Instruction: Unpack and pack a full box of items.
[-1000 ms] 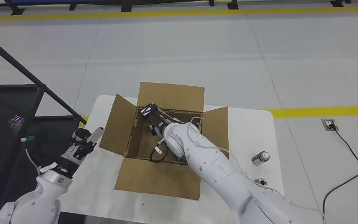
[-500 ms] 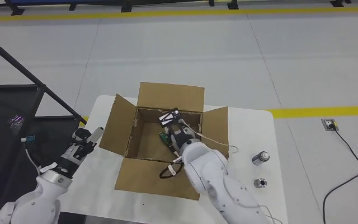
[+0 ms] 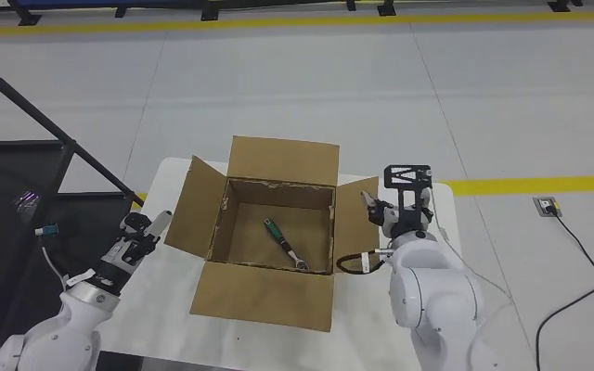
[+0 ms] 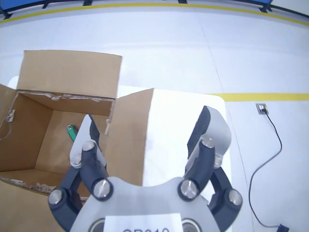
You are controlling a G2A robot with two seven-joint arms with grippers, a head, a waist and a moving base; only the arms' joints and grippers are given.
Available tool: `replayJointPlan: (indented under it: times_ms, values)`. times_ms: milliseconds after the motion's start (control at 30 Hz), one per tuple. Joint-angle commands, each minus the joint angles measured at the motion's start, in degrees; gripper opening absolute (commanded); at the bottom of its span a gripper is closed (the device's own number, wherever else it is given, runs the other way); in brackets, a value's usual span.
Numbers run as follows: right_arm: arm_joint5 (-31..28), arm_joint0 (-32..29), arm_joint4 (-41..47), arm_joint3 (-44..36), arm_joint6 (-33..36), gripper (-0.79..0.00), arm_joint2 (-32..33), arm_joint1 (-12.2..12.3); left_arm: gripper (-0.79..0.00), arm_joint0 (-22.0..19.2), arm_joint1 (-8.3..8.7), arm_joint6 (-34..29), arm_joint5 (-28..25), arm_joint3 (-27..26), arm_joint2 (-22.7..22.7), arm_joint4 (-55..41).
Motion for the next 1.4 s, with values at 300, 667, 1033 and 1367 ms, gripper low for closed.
replayJointPlan:
  times_ms: [300,667,1033,1367]
  values:
    - [-10.4,-2.3,5.4,1.5,18.0,0.0,15.3,1.2,0.0,0.0,0.0,0.0,0.0,0.0,0.0,0.0]
    - [-22.4,-4.2,20.5,12.5,22.7,0.0,27.7,2.9,0.0,0.0,0.0,0.0,0.0,0.0,0.0,0.0]
    - [-29.1,-11.4,24.4,12.3,20.4,0.0,29.4,4.3,0.0,0.0,0.0,0.0,0.0,0.0,0.0,0.0]
    - [-27.4,-12.7,24.2,18.1,15.1,0.0,27.5,4.9,0.0,0.0,0.0,0.0,0.0,0.0,0.0,0.0]
